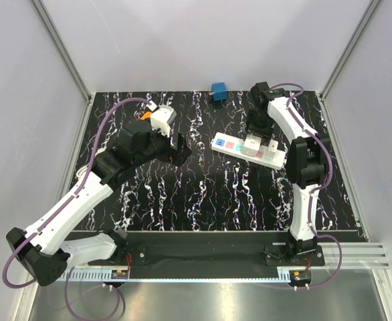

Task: Insert the plug

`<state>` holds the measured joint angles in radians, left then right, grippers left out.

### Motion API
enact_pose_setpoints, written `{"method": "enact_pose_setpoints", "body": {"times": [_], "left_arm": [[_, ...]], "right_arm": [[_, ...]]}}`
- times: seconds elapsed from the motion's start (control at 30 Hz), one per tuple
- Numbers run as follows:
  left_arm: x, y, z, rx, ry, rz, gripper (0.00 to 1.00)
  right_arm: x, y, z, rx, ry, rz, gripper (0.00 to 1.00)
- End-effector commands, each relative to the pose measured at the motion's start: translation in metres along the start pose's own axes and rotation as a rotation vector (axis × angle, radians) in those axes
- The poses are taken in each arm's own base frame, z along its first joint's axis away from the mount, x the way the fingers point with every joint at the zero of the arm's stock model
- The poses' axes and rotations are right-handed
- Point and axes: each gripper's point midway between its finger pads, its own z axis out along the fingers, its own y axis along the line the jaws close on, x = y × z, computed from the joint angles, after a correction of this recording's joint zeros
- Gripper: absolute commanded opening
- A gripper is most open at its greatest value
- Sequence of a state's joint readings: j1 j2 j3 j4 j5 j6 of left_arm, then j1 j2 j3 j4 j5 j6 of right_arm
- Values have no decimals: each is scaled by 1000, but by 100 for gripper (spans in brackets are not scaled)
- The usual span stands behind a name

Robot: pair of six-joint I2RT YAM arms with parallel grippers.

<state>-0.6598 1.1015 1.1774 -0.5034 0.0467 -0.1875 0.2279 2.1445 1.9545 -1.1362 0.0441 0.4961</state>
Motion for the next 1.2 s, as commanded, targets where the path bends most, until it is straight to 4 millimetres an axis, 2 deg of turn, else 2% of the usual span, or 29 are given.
{"method": "enact_pose_setpoints", "body": {"times": [0.0,0.37,0.7,0.8,0.93,1.17], "left_arm": [[-14,-2,-1,9,-52,14,99],[-13,-1,-1,2,-50,14,99],[-11,-2,1,9,-43,9,99],[-11,-3,1,11,-41,11,99],[-13,-3,0,13,-48,12,99],[-13,-1,-1,1,-52,17,99]], "right_arm": [[-5,0,-12,-16,-31,23,0],[-8,-6,-5,16,-68,46,0],[10,-20,20,58,-53,67,0],[8,-21,16,71,-82,64,0],[8,-19,18,76,-86,57,0],[21,-12,30,125,-80,25,0]]}}
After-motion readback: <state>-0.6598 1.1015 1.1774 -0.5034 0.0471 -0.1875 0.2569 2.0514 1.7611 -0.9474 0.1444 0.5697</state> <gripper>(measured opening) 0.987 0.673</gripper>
